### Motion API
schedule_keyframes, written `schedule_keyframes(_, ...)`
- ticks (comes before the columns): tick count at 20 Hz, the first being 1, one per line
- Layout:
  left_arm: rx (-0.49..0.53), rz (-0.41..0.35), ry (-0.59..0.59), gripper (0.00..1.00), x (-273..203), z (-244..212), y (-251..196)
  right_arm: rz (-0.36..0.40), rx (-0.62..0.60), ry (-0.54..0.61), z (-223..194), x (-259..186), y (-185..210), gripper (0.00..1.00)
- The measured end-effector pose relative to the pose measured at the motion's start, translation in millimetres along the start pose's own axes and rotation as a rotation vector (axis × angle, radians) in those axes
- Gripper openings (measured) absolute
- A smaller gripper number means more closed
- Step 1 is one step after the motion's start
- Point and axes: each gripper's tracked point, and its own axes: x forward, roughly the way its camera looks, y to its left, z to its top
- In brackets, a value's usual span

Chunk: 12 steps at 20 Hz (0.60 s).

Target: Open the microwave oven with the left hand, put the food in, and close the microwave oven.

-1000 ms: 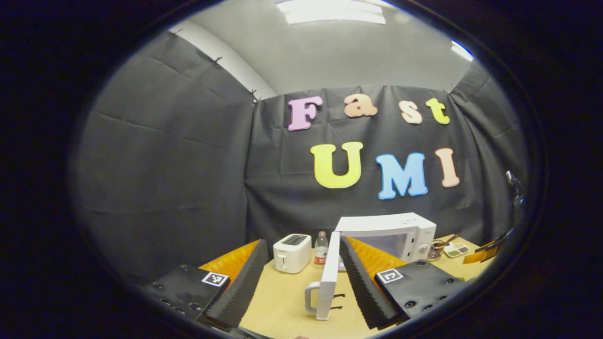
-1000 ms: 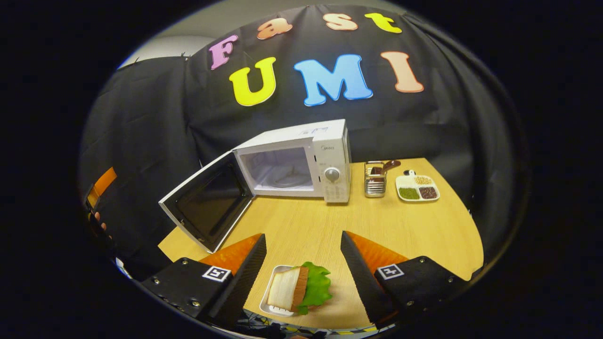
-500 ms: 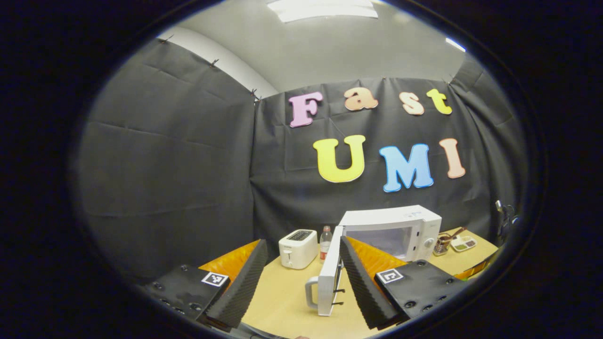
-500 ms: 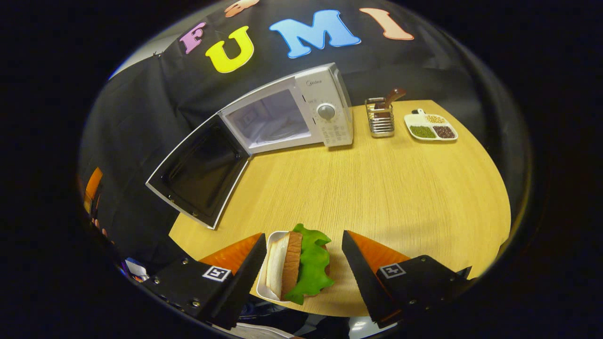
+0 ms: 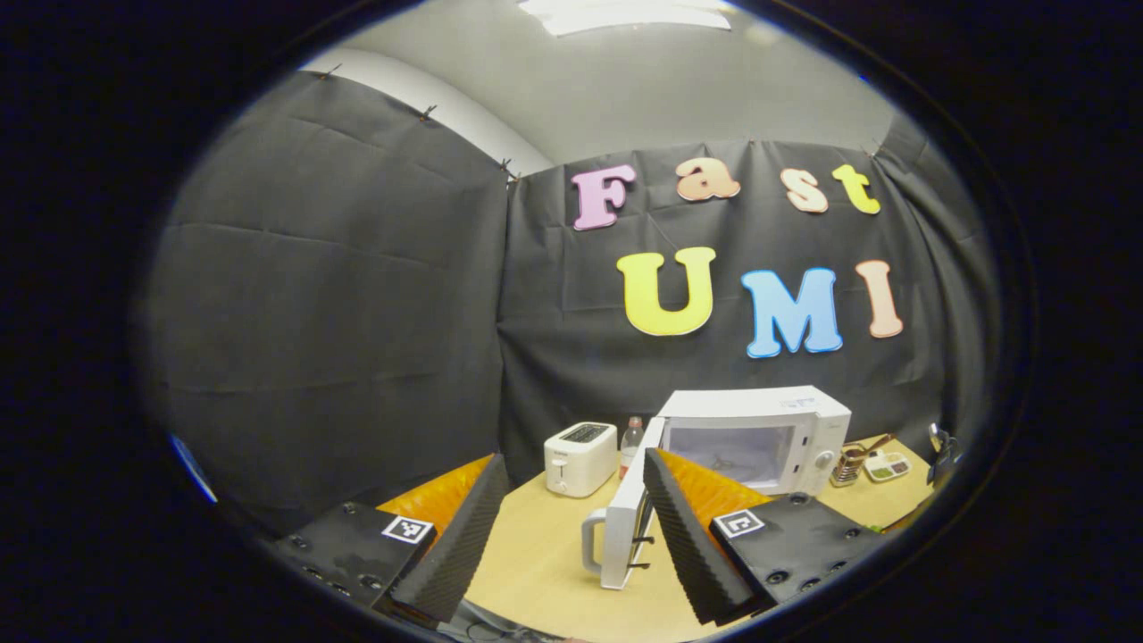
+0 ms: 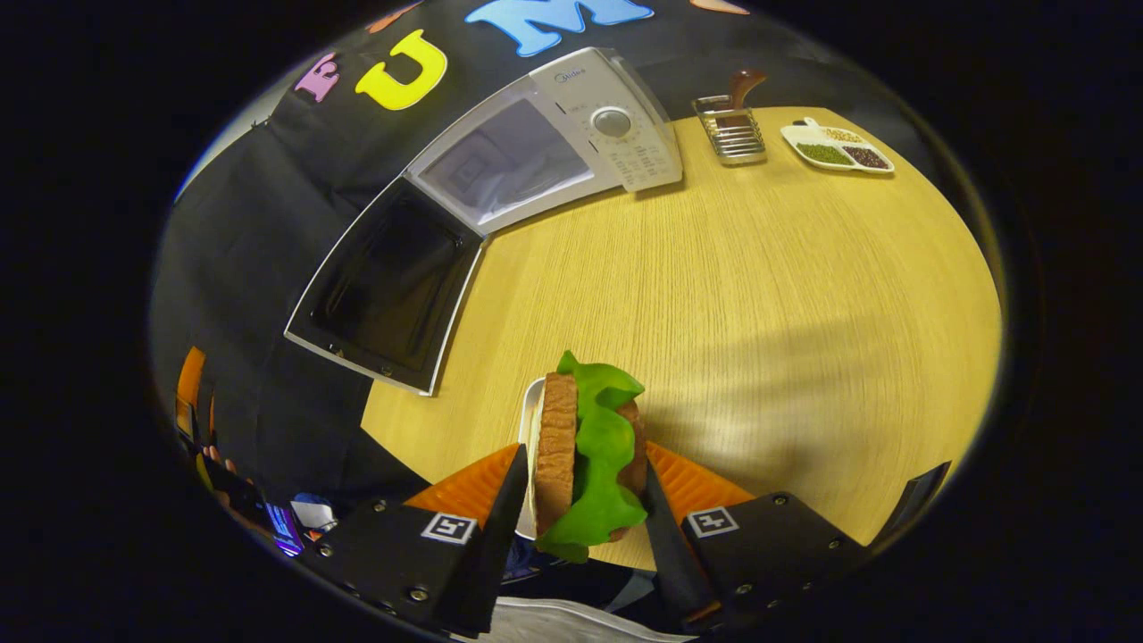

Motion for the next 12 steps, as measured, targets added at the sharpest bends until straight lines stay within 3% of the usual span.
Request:
schedule_keyframes(1, 0.003, 0.003, 0.001, 0.99, -1.1, -2.1, -0.8, 0.008, 0.017, 0.004, 2.5, -4.3, 2.6, 0.62)
schedule_keyframes(2, 0.006, 0.003, 0.001, 0.99, -0.1, -1.8, -3.6, 0.016, 0.015, 0.014, 3.4, -3.8, 5.0, 0.45)
schedule_keyframes(3, 0.007, -0.001, 0.001, 0.99, 0.6, -0.9, -6.6, 0.016, 0.023, 0.002, 6.8, -7.5, 5.0, 0.45)
schedule_keyframes(4, 0.006, -0.007, 0.004, 0.99, 2.1, -0.8, -8.8, 0.019, 0.031, -0.002, 7.9, -5.9, 7.8, 0.32)
schedule_keyframes(9, 0.004, -0.046, -0.008, 0.98, 22.9, 1.9, -16.5, 0.035, 0.028, -0.057, 26.7, -15.0, 28.7, 0.31)
schedule_keyframes(12, -0.002, -0.080, -0.004, 0.99, 43.1, 1.5, -16.0, 0.091, 0.089, -0.138, 55.3, -15.8, 61.5, 0.31)
